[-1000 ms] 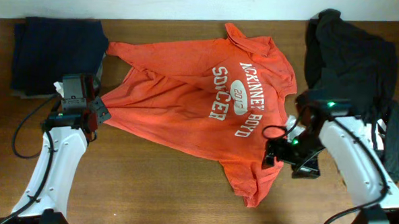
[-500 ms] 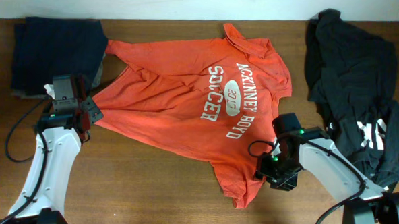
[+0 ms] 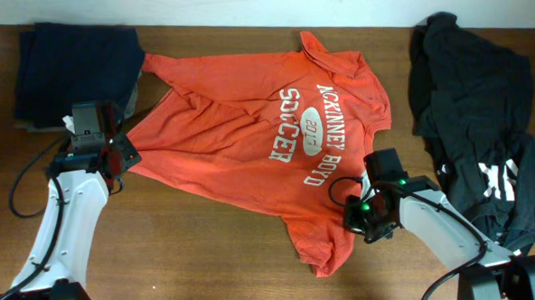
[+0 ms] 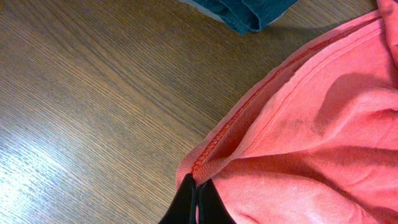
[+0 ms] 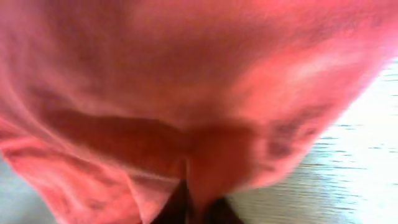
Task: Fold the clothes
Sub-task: 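Grasp the t-shirt's lower right hem with the right gripper, then lift the t-shirt by the hem with both grippers and stretch it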
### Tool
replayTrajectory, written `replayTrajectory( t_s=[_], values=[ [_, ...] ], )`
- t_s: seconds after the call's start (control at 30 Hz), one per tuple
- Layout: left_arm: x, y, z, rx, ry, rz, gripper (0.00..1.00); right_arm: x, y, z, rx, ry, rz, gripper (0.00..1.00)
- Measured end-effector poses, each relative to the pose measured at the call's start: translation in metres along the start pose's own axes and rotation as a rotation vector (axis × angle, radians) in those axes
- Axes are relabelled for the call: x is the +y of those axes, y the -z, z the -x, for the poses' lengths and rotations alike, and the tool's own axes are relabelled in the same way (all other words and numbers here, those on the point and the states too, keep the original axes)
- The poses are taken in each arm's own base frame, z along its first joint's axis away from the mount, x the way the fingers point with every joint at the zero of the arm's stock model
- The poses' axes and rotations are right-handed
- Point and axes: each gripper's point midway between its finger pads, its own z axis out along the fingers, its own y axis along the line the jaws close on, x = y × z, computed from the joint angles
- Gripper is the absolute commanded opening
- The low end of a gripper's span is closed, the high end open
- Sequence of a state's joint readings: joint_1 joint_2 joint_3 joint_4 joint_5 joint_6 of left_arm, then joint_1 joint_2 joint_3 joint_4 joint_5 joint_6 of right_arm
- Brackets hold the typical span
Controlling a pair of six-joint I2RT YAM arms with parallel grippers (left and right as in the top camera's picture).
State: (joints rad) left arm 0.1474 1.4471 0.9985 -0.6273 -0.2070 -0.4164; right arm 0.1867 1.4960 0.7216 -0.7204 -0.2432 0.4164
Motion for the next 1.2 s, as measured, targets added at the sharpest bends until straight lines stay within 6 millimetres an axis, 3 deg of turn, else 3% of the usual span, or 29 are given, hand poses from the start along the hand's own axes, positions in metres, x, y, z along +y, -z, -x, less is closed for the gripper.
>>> replayTrajectory(
  t_s=[0.13, 0.2, 0.33, 0.43, 0.53, 0.67, 0.87, 1.0, 1.2],
  values=[
    [0.001, 0.0, 0.0, 0.002, -0.023, 0.001, 0.0, -0.017, 0.009, 0.006, -0.001, -0.066, -0.037, 0.04],
    [0.005, 0.003, 0.004, 0.007, -0.022, 0.006, 0.0, -0.029, 0.033, 0.023, -0.016, -0.126, -0.044, 0.04],
    [0.014, 0.022, 0.022, -0.021, -0.005, 0.003, 0.01, -0.04, 0.099, 0.07, -0.15, -0.165, -0.019, 0.04],
    [0.013, 0.048, 0.042, -0.102, -0.002, -0.031, 0.01, -0.042, 0.153, 0.092, -0.241, -0.149, 0.003, 0.04],
    [0.011, 0.068, 0.051, -0.158, -0.002, -0.063, 0.01, -0.04, 0.186, 0.101, -0.296, -0.135, 0.016, 0.04],
    [0.01, 0.095, 0.063, -0.232, -0.001, -0.102, 0.0, -0.031, 0.251, 0.12, -0.445, -0.101, 0.045, 0.04],
    [0.011, 0.173, 0.094, -0.445, 0.033, -0.186, 0.0, -0.007, 0.354, 0.133, -0.716, -0.027, 0.075, 0.04],
    [0.01, 0.234, 0.118, -0.641, 0.043, -0.261, 0.01, -0.007, 0.421, 0.128, -0.897, -0.016, 0.078, 0.04],
    [0.013, 0.301, 0.135, -0.856, 0.041, -0.337, 0.0, -0.012, 0.482, 0.108, -1.063, -0.01, 0.072, 0.04]
  ],
)
